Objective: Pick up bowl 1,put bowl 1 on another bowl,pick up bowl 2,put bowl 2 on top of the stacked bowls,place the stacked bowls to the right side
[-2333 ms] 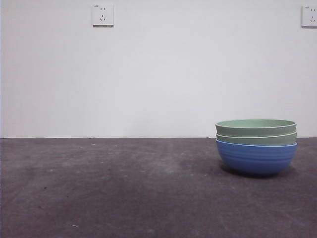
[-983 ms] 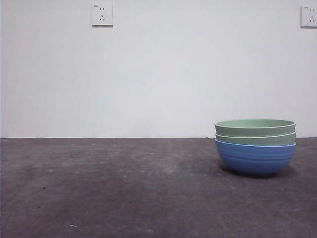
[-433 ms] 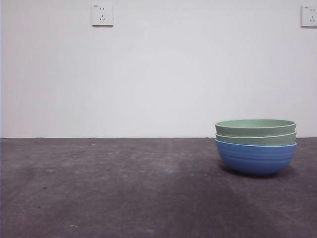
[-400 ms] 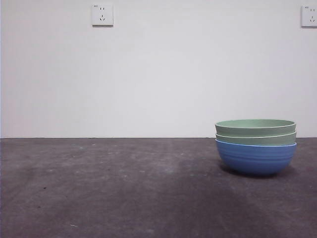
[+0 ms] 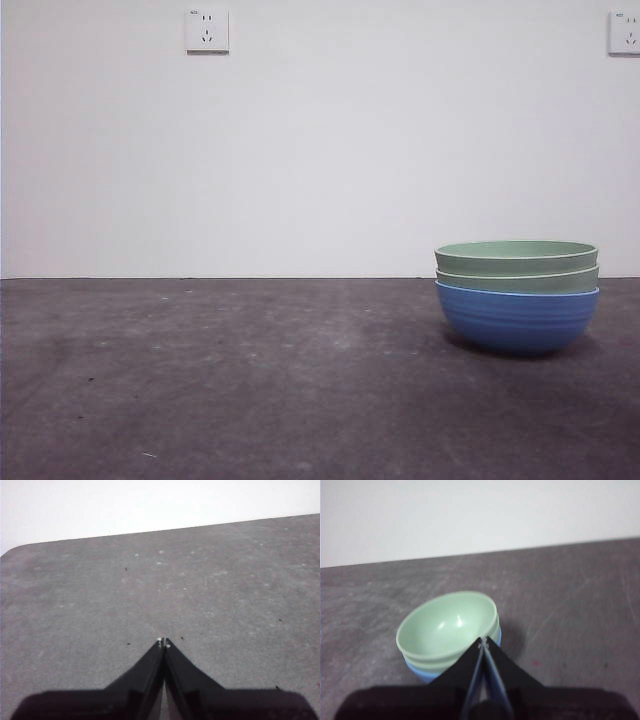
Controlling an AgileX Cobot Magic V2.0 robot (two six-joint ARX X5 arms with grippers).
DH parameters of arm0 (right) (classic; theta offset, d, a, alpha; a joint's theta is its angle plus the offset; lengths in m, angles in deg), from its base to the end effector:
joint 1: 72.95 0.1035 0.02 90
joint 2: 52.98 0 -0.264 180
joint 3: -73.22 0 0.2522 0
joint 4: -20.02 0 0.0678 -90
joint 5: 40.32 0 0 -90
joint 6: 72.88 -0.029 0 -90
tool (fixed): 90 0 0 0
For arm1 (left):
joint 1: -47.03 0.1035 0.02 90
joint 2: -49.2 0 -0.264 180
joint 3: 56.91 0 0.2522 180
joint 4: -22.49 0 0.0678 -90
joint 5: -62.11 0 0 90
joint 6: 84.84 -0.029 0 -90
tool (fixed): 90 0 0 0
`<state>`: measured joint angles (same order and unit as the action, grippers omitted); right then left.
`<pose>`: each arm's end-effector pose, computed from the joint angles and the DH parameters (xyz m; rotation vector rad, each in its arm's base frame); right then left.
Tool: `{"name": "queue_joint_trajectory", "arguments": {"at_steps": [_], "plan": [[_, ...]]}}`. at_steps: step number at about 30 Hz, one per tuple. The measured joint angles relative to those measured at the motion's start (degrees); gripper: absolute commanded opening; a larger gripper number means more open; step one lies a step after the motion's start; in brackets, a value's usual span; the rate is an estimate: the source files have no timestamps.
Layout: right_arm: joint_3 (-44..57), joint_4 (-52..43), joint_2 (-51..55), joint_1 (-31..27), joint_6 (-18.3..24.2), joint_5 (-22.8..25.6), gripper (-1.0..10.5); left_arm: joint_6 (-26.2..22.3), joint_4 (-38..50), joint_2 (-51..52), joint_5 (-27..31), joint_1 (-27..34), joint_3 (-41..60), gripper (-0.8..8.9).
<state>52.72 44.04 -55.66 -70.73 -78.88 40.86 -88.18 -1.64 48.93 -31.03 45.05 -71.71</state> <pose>0.0920 0.0080 0.1826 0.1105 0.1182 0.1867 0.0954 -0.0049 0.1519 0.0564 0.1650 -0.0940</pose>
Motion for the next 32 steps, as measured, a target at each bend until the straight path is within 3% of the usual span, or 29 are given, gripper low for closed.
{"name": "queue_joint_trajectory", "arguments": {"at_steps": [7, 32], "plan": [[5.38, -0.20, 2.40, 0.00, -3.93, 0.07, 0.0, 0.00, 0.00, 0.02, 0.00, 0.00, 0.02, -0.03], [5.46, -0.35, 2.45, 0.00, -6.25, 0.02, 0.0, 0.00, 0.00, 0.00, 0.00, 0.00, 0.02, -0.03]]}}
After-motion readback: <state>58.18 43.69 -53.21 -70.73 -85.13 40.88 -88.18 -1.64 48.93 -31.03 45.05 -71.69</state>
